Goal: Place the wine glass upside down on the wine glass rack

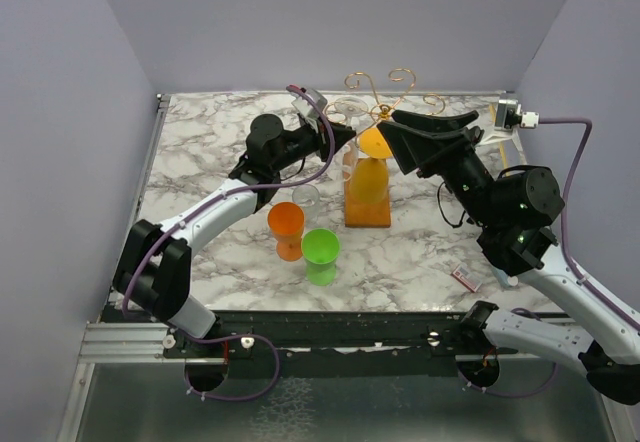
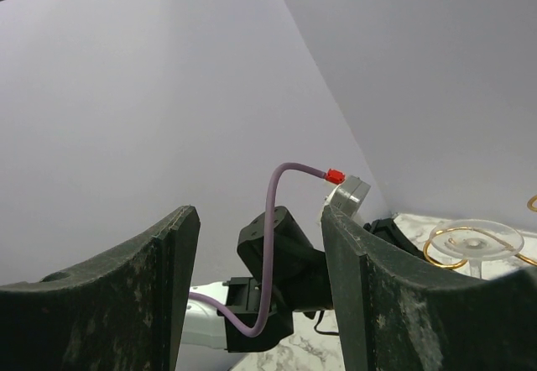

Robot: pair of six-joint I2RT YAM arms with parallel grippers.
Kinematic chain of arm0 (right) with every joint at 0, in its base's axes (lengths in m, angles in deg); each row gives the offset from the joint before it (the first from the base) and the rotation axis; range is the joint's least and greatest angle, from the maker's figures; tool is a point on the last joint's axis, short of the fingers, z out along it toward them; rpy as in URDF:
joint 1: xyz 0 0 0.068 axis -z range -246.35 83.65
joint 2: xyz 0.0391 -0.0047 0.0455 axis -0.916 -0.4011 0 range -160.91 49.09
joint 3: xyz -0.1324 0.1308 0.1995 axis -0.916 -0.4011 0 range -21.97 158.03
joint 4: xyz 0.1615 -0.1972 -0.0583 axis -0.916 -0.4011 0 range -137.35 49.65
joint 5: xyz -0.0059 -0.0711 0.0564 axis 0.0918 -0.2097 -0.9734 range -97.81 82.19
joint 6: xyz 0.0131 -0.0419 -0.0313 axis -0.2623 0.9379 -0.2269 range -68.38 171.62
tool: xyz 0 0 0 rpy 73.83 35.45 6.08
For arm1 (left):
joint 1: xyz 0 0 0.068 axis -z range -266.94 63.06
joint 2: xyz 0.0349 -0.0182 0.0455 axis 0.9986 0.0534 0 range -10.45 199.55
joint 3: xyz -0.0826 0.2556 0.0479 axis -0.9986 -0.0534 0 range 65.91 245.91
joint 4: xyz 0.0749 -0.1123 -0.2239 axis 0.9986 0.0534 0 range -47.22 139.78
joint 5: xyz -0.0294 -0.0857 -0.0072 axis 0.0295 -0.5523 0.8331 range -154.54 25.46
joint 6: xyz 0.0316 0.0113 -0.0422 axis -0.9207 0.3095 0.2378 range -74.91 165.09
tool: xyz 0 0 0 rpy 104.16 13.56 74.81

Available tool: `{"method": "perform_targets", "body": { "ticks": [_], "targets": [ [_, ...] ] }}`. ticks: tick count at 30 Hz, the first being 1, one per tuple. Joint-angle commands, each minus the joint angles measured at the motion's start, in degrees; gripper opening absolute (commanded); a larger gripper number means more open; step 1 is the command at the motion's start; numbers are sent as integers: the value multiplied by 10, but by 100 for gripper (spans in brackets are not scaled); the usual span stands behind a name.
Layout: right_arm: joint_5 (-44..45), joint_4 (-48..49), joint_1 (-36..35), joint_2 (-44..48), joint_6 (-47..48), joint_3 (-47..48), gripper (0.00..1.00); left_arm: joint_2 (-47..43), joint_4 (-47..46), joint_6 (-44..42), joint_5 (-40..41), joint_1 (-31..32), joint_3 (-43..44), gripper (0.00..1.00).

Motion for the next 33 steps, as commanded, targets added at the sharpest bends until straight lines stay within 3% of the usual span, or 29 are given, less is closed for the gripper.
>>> {"method": "perform_targets", "body": {
  "ticks": [1, 9, 24, 33],
  "targets": [
    [13, 10, -3, 5, -7, -6, 65, 9, -47, 3, 8, -1, 6, 0],
    [10, 13, -3, 2, -13, -9, 65, 20, -47, 27, 68, -1, 18, 0],
    [7, 17, -3, 3, -21, -14, 65, -52, -87, 11, 153, -1, -59, 0],
    [7, 17, -3, 6, -26, -19, 65, -72, -116, 4, 131, -1, -89, 0]
  ]
}}
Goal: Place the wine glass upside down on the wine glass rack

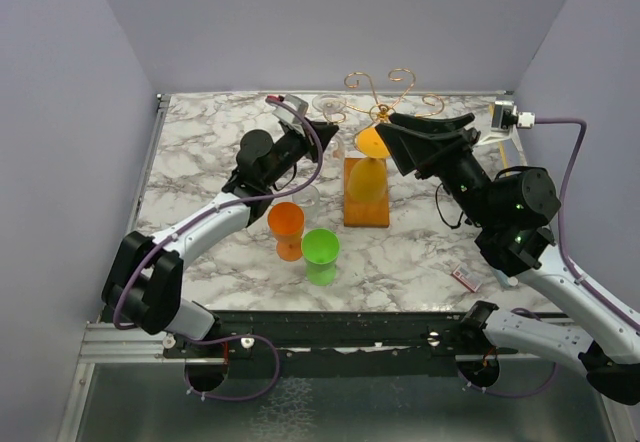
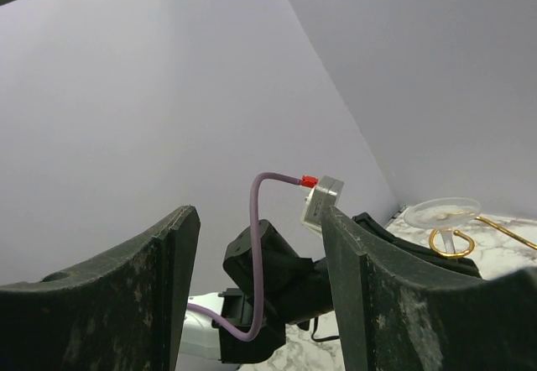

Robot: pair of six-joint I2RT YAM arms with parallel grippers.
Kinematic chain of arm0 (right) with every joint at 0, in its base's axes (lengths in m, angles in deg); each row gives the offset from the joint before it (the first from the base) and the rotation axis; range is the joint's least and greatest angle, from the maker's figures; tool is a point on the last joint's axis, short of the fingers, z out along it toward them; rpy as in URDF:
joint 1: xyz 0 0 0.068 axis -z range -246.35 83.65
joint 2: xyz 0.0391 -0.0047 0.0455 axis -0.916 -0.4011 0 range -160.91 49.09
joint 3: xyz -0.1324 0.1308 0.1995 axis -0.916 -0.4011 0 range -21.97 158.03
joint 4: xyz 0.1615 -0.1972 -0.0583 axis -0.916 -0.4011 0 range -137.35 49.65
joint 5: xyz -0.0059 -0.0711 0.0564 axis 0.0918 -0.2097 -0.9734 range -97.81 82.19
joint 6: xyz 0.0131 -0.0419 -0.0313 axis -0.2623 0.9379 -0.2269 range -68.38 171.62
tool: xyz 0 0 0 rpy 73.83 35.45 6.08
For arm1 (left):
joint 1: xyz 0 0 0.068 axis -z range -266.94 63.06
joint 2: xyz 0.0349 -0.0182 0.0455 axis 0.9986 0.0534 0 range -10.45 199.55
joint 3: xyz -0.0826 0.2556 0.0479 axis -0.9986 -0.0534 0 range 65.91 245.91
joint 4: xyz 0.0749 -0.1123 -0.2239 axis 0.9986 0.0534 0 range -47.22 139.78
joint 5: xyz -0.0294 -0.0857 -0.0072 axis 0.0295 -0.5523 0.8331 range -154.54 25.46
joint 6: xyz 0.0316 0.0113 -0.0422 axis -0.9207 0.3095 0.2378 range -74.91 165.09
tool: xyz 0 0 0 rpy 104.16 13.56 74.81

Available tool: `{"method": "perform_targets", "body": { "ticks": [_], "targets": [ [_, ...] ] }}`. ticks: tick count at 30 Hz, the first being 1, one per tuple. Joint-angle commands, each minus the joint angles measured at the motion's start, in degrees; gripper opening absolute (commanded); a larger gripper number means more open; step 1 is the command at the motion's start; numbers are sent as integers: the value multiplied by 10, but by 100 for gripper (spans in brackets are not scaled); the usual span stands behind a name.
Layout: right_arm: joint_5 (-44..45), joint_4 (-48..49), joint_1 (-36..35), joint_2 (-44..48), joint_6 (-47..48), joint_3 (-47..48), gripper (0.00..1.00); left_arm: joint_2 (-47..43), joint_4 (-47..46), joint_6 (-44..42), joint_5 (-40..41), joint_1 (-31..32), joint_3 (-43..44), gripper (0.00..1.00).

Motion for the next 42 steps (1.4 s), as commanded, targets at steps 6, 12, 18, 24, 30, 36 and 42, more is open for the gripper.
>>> {"method": "perform_targets", "body": {
  "ticks": [6, 12, 18, 24, 30, 36, 42],
  "targets": [
    [13, 9, -3, 6, -6, -8, 65, -50, -76, -38, -68, -1, -50, 0],
    [14, 9, -2, 5, -5, -5, 65, -45, -78, -60, -117, -1, -55, 0],
    [16, 8, -3, 3, -5, -4, 65, -27, -77, -63, -119, -1, -48, 16],
    [21, 3, -3, 3, -2, -2, 65, -13, -77, -59, -105, -1, -51, 36],
    [26, 0, -3, 2, 0, -2, 65, -24, -74, -54, -88, -1, -65, 51],
    [30, -7, -3, 5, 0, -4, 65, -67, -32, -45, -42, -2, -80, 67],
    [42, -23, -2, 6, 3, -7, 65, -133, 56, -22, 7, -3, -94, 81]
  ]
}}
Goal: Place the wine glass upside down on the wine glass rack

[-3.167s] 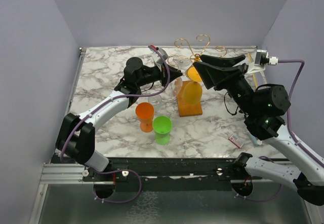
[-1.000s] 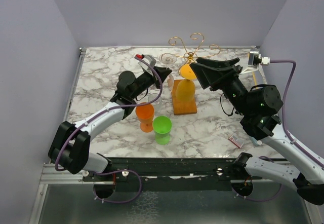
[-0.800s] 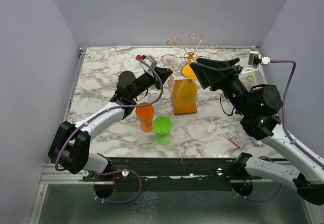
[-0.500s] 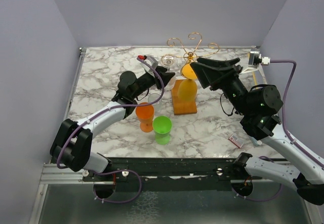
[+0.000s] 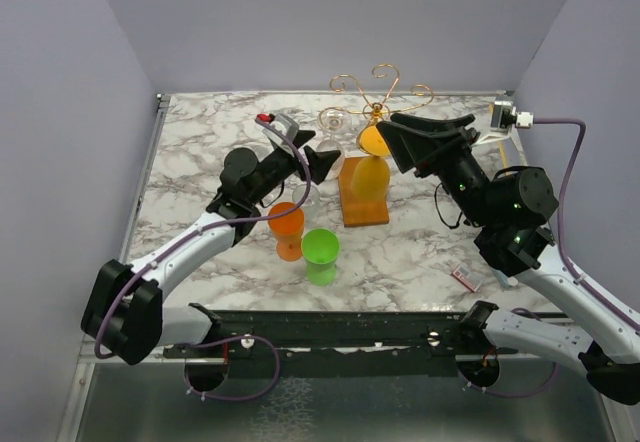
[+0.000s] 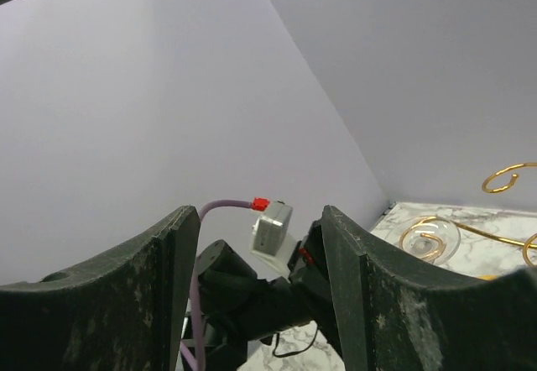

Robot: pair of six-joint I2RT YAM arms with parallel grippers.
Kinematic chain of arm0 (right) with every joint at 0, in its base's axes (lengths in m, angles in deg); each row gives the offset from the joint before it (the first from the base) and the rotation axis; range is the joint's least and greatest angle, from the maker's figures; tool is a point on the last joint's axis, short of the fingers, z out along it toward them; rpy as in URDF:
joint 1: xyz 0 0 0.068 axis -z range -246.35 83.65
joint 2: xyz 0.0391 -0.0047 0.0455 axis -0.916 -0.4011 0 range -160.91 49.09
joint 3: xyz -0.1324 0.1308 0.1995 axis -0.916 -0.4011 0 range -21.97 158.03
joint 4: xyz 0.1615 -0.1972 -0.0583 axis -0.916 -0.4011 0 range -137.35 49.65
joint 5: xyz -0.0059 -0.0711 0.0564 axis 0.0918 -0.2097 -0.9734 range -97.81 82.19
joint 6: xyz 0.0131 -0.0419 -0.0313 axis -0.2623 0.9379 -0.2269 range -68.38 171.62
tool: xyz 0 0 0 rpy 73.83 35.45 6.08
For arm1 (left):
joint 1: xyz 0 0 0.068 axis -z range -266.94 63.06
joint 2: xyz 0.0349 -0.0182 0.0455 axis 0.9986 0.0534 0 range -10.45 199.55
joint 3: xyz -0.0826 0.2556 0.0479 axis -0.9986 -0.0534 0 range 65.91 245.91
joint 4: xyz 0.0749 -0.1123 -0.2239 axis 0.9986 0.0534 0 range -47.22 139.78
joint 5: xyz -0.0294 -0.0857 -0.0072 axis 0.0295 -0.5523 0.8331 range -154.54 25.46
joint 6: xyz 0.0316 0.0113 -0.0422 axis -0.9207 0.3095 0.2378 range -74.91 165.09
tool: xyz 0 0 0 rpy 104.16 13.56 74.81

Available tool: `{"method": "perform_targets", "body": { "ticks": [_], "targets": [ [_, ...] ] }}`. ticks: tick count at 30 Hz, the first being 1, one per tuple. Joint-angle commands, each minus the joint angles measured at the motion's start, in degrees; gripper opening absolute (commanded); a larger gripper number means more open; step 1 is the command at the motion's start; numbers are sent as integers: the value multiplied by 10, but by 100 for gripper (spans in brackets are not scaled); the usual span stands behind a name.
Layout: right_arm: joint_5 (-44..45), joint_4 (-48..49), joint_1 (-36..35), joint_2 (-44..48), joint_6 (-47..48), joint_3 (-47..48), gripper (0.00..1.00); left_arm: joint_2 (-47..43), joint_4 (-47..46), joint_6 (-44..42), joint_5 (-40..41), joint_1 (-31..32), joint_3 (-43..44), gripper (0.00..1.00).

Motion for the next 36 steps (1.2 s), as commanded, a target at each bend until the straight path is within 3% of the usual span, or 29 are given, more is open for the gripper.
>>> {"method": "perform_targets", "body": {
  "ticks": [1, 4, 11, 18, 23, 30, 36],
  "targets": [
    [21, -19, -3, 7, 7, -4, 65, -62, 84, 26, 57, -2, -6, 84],
    [18, -32, -3, 9, 7, -3, 65, -103, 201, 88, 102, -2, 4, 88],
    [33, -61, -3, 22, 10, -7, 65, -188, 556, 142, 204, -2, 87, 90],
    [56, -90, -2, 26, 11, -12, 65, -210, 765, 209, 217, -2, 109, 90],
    [76, -93, -3, 28, 16, -21, 65, -216, 806, 233, 235, -2, 81, 89],
    [78, -109, -3, 10, 17, -8, 64, -189, 812, 236, 219, -2, 57, 55],
    [84, -115, -2, 4, 17, -7, 64, -176, 805, 230, 201, -2, 46, 41]
  ]
}}
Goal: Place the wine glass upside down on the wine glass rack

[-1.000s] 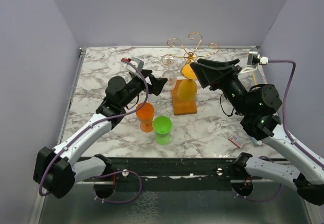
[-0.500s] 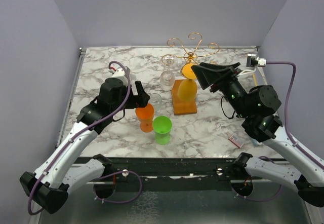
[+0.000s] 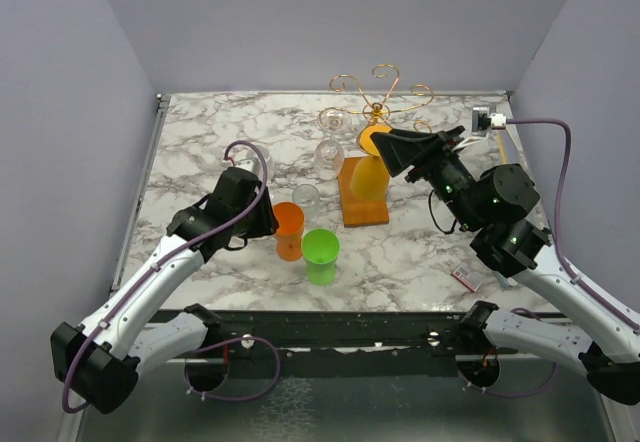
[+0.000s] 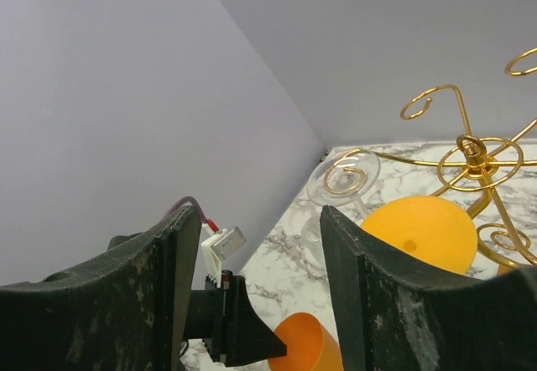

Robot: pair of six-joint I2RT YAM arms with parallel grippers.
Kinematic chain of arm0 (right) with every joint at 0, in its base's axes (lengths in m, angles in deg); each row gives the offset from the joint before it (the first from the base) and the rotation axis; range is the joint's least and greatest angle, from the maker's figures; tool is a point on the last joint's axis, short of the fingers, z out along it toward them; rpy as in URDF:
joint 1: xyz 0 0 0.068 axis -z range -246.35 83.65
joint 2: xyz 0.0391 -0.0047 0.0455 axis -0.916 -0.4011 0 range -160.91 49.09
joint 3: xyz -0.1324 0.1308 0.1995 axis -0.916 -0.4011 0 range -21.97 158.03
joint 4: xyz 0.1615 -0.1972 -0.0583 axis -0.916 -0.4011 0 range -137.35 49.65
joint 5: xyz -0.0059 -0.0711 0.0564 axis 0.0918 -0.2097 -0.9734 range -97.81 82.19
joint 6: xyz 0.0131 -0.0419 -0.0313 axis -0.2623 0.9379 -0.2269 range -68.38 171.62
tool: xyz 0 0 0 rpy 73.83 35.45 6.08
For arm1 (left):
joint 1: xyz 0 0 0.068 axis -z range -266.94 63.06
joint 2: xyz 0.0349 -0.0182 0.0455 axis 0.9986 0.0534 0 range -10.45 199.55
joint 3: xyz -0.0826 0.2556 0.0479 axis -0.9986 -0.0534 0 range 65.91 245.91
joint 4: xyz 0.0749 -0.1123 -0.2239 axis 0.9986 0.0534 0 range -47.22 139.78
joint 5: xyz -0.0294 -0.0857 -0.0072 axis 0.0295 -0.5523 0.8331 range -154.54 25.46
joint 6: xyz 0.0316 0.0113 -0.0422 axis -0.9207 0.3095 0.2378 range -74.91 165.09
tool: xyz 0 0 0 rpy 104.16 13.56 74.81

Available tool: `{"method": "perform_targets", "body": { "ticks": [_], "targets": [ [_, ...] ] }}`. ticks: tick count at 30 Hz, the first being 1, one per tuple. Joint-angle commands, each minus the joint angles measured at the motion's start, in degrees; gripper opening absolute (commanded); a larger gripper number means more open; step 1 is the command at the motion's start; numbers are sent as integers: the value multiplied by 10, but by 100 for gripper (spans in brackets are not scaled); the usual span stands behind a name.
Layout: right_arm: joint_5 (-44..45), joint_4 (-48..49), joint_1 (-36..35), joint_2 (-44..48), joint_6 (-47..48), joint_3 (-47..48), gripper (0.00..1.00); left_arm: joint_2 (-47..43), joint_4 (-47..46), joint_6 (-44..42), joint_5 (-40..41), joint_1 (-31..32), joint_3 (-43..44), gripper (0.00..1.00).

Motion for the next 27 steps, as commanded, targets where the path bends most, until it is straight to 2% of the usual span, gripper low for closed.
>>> {"method": "perform_targets", "body": {
  "ticks": [1, 5, 10, 14, 21, 27],
  "targets": [
    [21, -14, -3, 0, 7, 9, 64, 16, 10, -4, -3, -1, -6, 38],
    [22, -18, -3, 0, 7, 11, 64, 34, 10, -15, 1, -1, 1, 22],
    [2, -17, -3, 1, 16, 15, 64, 45, 53, -58, 54, -1, 53, 0],
    [6, -17, -2, 2, 15, 12, 64, 47, 77, -73, 75, -1, 76, 0],
    [10, -18, -3, 2, 14, 10, 64, 33, 136, -91, 164, -1, 149, 0],
    [23, -9, -2, 17, 44, 6, 67, 5, 160, -112, -5, -1, 305, 0]
  ]
}}
